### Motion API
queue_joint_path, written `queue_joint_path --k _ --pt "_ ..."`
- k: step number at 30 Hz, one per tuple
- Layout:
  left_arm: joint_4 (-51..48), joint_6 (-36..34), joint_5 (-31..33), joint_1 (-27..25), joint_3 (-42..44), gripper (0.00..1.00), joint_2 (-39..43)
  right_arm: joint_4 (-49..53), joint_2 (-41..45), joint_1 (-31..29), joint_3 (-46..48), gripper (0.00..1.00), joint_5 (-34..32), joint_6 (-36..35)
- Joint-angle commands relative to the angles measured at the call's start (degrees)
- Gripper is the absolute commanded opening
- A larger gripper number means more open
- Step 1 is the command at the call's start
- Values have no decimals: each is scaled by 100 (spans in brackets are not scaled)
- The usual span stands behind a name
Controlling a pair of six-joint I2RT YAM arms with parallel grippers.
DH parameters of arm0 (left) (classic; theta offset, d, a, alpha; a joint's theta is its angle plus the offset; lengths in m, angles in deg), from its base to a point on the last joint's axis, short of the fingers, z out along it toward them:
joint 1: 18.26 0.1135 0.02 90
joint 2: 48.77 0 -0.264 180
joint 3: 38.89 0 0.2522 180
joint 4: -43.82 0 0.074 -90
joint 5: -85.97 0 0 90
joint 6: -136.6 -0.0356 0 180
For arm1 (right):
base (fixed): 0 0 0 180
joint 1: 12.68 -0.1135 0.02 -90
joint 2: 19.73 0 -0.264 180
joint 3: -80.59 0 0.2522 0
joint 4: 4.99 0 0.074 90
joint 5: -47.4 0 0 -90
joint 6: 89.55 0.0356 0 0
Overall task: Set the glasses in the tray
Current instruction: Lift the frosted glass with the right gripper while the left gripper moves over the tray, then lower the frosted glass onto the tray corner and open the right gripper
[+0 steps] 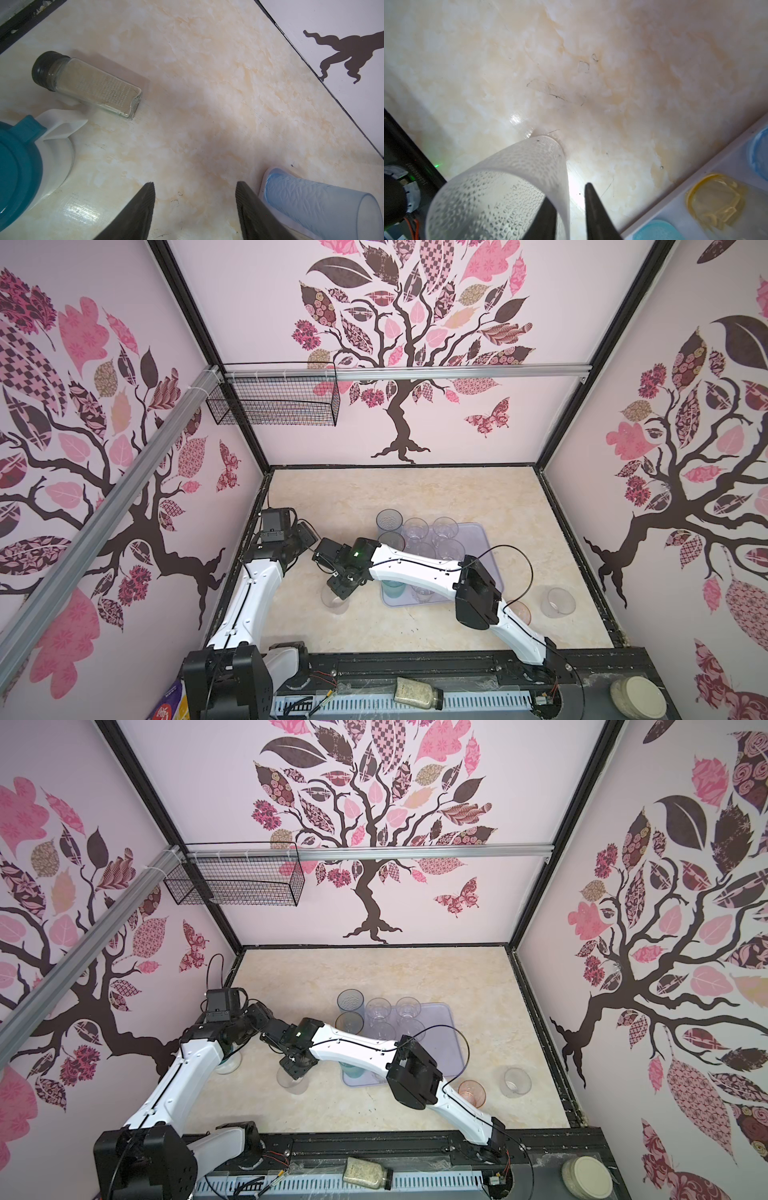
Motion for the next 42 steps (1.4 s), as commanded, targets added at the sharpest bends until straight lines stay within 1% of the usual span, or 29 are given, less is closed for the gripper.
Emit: queue_joint_path --k 1,5,9,14,18,22,25,27,29,30,33,34,37,40,42 --pt "-164 -80 20 17 -221 66 144 302 -131 0 -539 12 -29 9" --pt "-462 -172 -68 21 -600 66 206 603 18 0 -947 5 -33 -13" --pt "-760 -292 -271 19 -1040 66 202 650 521 50 -1006 0 -64 -31" --pt "-943 -360 -596 15 -1402 66 202 610 1308 345 -776 0 140 145" --pt "-1166 -505 -502 -191 -1837 65 168 582 2010 778 -359 0 167 216" --pt "-1284 -845 20 -750 -2204 66 103 561 2666 1409 4 0 -79 92" --pt "-1160 -980 190 -1087 -2337 66 24 569 3067 2183 274 0 -149 87" --pt "-978 -1084 323 -1405 -2283 66 -23 615 3303 2722 526 0 -395 118" --pt "-736 -1213 590 -1888 -2186 66 -83 634 3527 3198 789 0 -746 93" --pt "-510 -1331 766 -2215 -2083 65 -93 634 3626 3474 965 0 -866 116" --pt "284 -1672 1389 -3131 -1636 66 -93 405 3933 4298 1735 0 -894 317" --pt "471 -1773 1461 -3350 -1506 67 -117 281 4033 4549 2060 0 -871 412" --pt "790 -1841 1475 -3627 -1286 67 -217 -34 4180 5020 2854 0 -866 625" --pt "962 -1833 1474 -3633 -1043 67 -234 -216 4097 5208 3380 0 -928 647" --pt "1029 -1916 1563 -3629 -913 67 -208 -266 3929 5266 3548 0 -997 648"
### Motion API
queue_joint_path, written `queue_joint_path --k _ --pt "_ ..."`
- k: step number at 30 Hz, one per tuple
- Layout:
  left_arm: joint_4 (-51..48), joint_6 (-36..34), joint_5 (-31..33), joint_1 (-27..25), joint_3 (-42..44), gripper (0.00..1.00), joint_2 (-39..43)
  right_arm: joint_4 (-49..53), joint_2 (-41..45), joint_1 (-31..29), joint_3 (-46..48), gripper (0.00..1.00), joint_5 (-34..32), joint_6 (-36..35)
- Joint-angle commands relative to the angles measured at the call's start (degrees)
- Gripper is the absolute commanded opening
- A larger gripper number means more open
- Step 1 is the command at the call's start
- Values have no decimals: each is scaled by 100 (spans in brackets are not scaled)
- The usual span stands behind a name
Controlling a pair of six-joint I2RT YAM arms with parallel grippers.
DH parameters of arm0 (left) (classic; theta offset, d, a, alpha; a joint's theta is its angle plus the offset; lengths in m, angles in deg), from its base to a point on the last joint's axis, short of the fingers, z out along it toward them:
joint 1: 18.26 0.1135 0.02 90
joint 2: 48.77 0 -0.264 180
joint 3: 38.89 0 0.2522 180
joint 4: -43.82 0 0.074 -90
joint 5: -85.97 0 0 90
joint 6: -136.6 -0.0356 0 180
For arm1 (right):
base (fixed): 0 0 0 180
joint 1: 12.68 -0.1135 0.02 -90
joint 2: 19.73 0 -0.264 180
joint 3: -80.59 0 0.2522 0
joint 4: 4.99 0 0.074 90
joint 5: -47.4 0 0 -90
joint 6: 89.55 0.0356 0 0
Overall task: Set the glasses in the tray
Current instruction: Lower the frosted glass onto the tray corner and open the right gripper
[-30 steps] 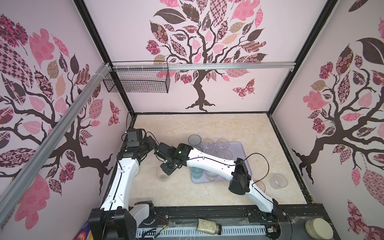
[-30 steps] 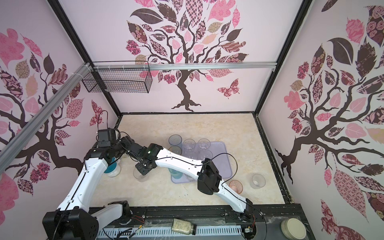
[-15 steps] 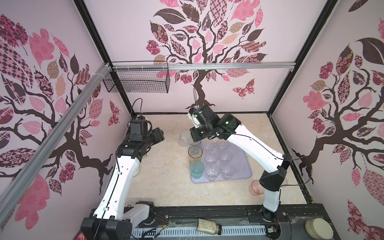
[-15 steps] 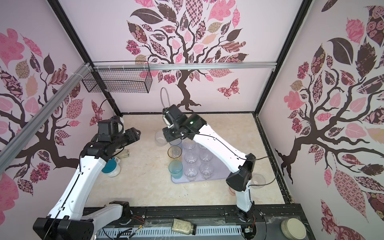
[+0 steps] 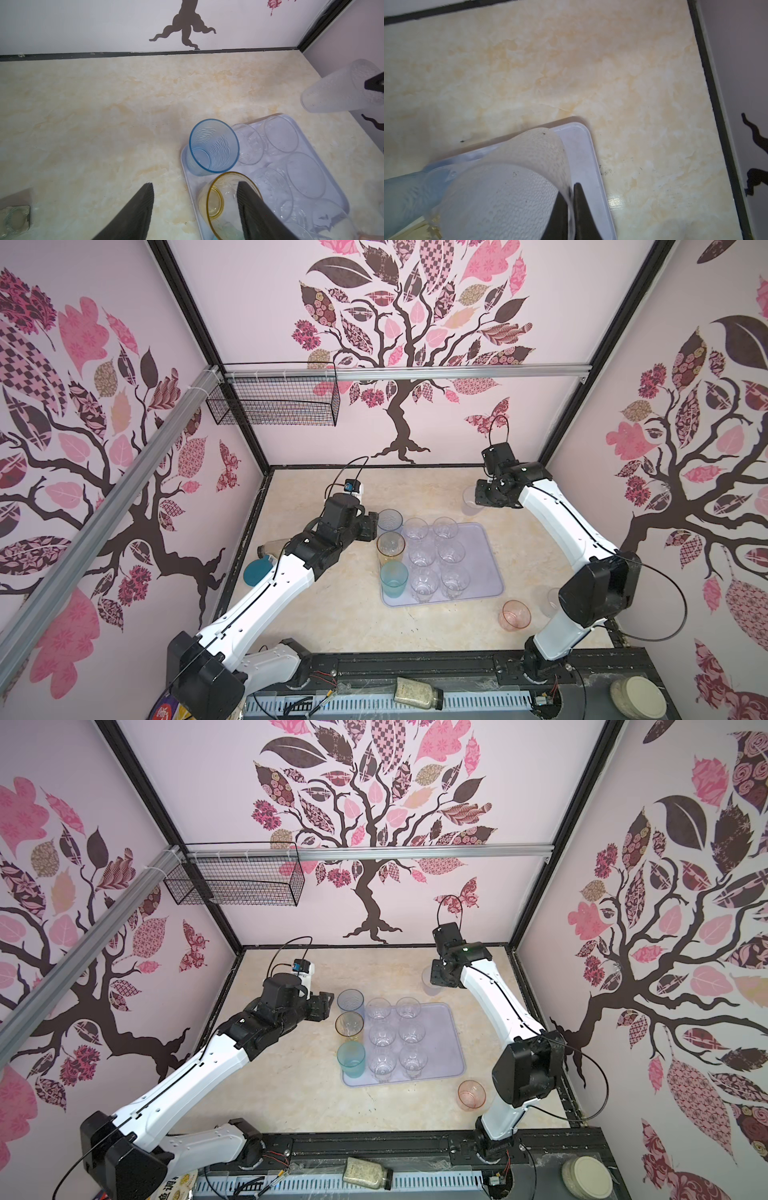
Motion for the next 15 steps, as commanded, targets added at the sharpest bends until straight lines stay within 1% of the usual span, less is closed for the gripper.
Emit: queue_joint_path --k 1,3,6,15 --pt "411 -306 295 18 289 68 41 -239 -141 14 98 0 -132 137" --pt "394 -469 350 36 377 69 50 -291 -379 44 139 0 -114 153" --pt "335 -519 295 131 489 69 57 -395 -714 79 137 0 -84 148" --pt "388 -424 136 260 704 69 101 -405 -1382 243 119 0 102 18"
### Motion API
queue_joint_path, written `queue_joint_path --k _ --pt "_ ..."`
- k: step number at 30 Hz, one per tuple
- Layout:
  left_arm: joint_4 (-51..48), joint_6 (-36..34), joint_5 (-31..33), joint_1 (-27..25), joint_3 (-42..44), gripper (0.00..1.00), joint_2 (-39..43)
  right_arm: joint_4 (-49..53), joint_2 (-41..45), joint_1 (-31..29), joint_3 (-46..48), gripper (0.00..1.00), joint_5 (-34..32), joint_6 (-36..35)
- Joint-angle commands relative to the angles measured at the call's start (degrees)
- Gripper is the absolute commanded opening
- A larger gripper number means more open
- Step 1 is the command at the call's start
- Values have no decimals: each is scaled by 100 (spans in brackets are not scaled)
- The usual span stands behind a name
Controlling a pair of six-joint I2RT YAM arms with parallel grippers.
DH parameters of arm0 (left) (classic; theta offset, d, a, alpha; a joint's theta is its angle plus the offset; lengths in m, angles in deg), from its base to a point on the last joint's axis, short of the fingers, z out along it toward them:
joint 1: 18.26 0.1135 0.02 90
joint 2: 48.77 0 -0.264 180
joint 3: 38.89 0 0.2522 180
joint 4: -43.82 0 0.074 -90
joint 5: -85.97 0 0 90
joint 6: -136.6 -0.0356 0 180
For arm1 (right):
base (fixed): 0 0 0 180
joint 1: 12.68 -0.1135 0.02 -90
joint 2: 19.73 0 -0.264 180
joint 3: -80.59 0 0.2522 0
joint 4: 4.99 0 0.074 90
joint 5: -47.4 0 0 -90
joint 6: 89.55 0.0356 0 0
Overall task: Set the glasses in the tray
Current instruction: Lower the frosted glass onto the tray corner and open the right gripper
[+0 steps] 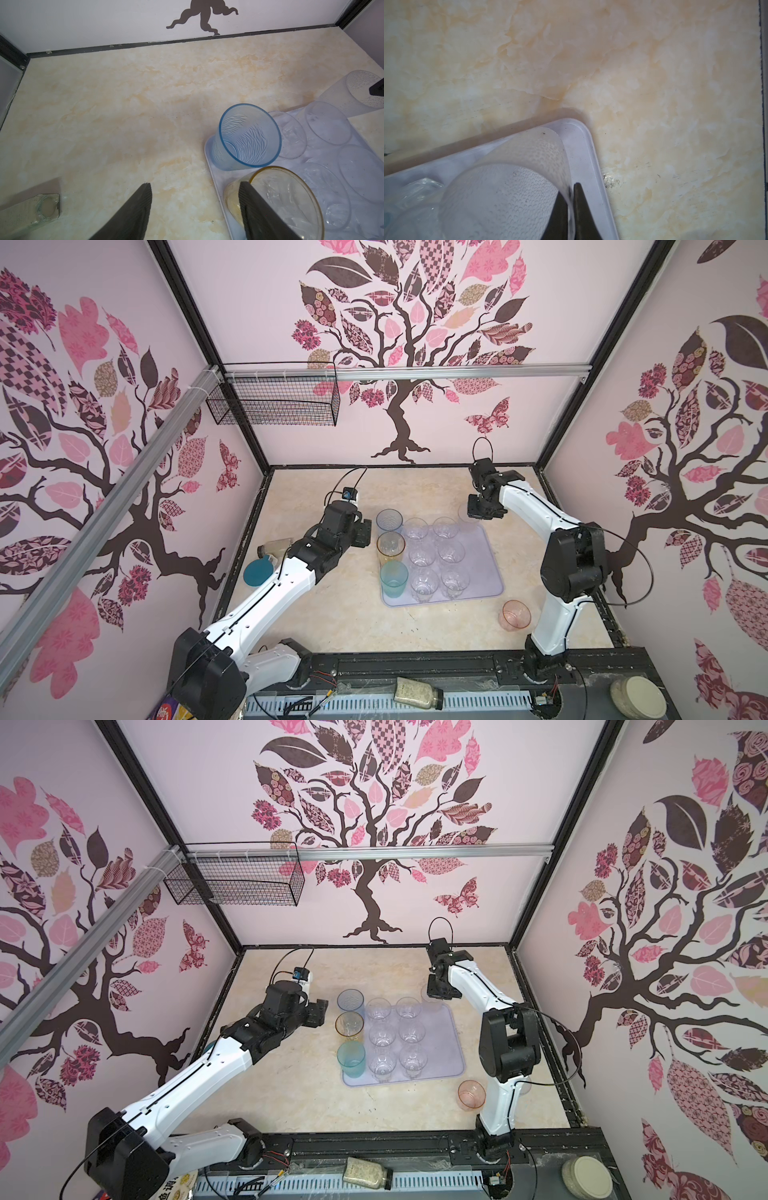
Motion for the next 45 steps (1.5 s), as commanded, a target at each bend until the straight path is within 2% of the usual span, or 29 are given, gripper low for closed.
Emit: queue_joint_path --k 1,8,14,19,35,38,40,45 --pt "160 -6 -84 39 153 69 79 7 -224 66 -66 0 69 -63" --pt "188 -45 -102 43 139 69 3 -11 -379 95 60 0 54 -183" --pt "219 -111 -100 47 117 69 -46 157 -481 101 -84 9 206 -201" --pt "263 -67 -146 48 144 69 -81 236 -307 101 -147 8 103 -196" --pt "281 -92 -129 49 212 69 -21 283 214 101 112 6 403 -219" --pt "299 -68 -145 47 223 69 -38 250 77 101 246 6 103 -236" --pt "298 -50 -181 48 208 69 -36 286 -47 109 243 10 -100 -227" --pt "208 -2 49 46 151 69 14 332 -29 101 123 27 -164 -203"
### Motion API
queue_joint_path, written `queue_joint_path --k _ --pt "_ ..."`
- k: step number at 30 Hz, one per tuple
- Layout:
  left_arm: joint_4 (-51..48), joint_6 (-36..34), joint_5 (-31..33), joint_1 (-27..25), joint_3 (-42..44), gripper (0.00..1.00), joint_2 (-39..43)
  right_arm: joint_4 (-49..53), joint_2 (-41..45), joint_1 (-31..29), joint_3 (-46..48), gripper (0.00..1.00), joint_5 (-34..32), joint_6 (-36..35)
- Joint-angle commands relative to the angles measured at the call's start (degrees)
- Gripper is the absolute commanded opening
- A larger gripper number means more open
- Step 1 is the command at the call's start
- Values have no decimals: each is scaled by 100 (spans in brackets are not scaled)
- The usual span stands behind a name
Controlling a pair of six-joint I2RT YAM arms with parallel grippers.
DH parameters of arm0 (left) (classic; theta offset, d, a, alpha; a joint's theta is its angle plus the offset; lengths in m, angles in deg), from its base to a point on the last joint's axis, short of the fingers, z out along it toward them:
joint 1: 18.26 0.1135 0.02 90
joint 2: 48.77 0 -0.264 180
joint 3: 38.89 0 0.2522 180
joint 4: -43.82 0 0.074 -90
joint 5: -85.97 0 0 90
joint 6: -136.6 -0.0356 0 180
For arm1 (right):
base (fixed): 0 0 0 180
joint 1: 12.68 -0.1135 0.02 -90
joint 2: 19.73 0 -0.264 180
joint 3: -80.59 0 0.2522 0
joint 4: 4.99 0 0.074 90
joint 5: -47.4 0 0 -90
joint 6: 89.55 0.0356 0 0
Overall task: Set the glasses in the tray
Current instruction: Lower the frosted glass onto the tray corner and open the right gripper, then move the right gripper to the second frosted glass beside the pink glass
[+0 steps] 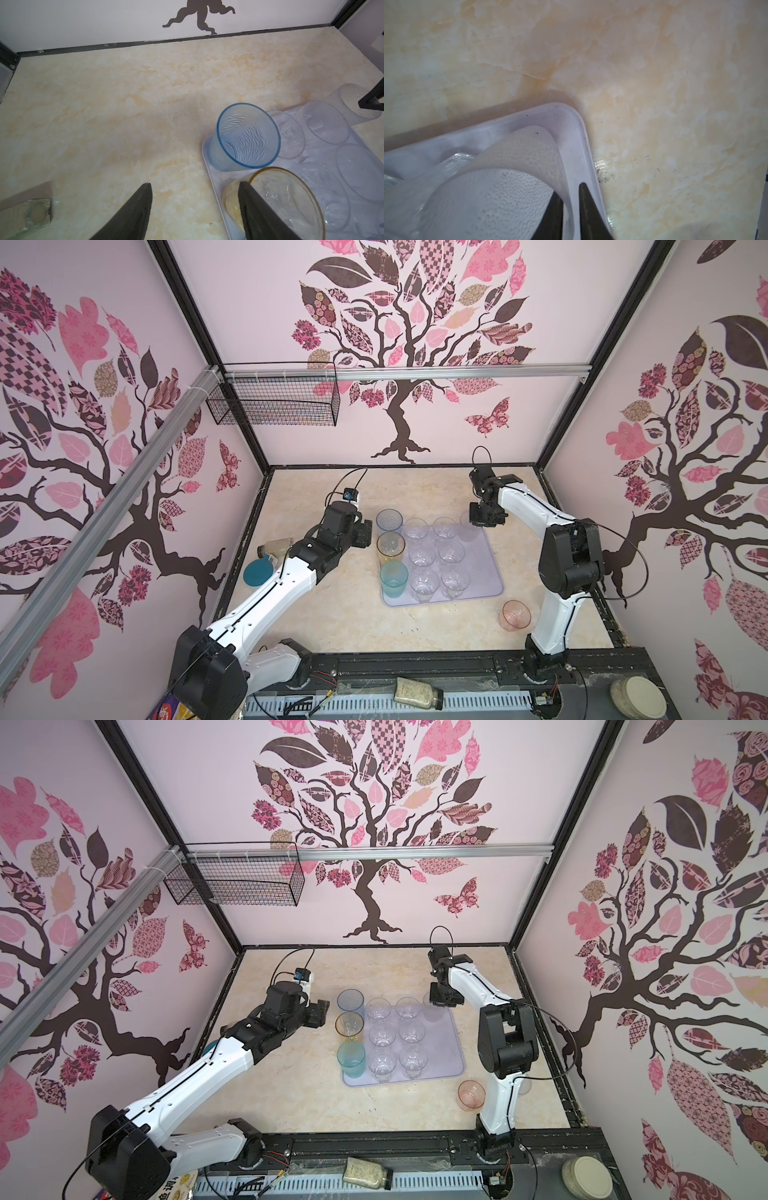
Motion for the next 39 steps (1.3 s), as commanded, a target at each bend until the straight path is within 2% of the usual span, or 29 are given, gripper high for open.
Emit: queue_joint_path --k 1,3,6,12,18,23,28,34,39 --pt "23 16 214 23 75 69 84 158 111 23 -131 30 -213 -13" --pt "12 33 302 25 80 69 97 160 244 23 -161 39 -179 -21" --pt "-11 73 361 25 50 70 71 132 428 18 -118 44 -88 -3" --pt "-219 -35 629 -10 -170 69 79 325 852 23 -157 51 -49 -12" --pt "-386 -394 1160 -440 -551 69 122 744 1340 23 -294 55 21 33" --pt "-293 -467 1435 -1053 -846 69 24 760 2278 22 518 55 -41 437" --pt "33 -345 1559 -1662 -948 69 -282 1281 3175 23 1305 56 -242 779" --pt "435 -38 1189 -1768 -744 69 -574 1772 3715 40 2177 65 -617 1060" --pt "334 -290 1366 -1772 -541 72 -553 1884 4091 168 2598 72 -771 1596"
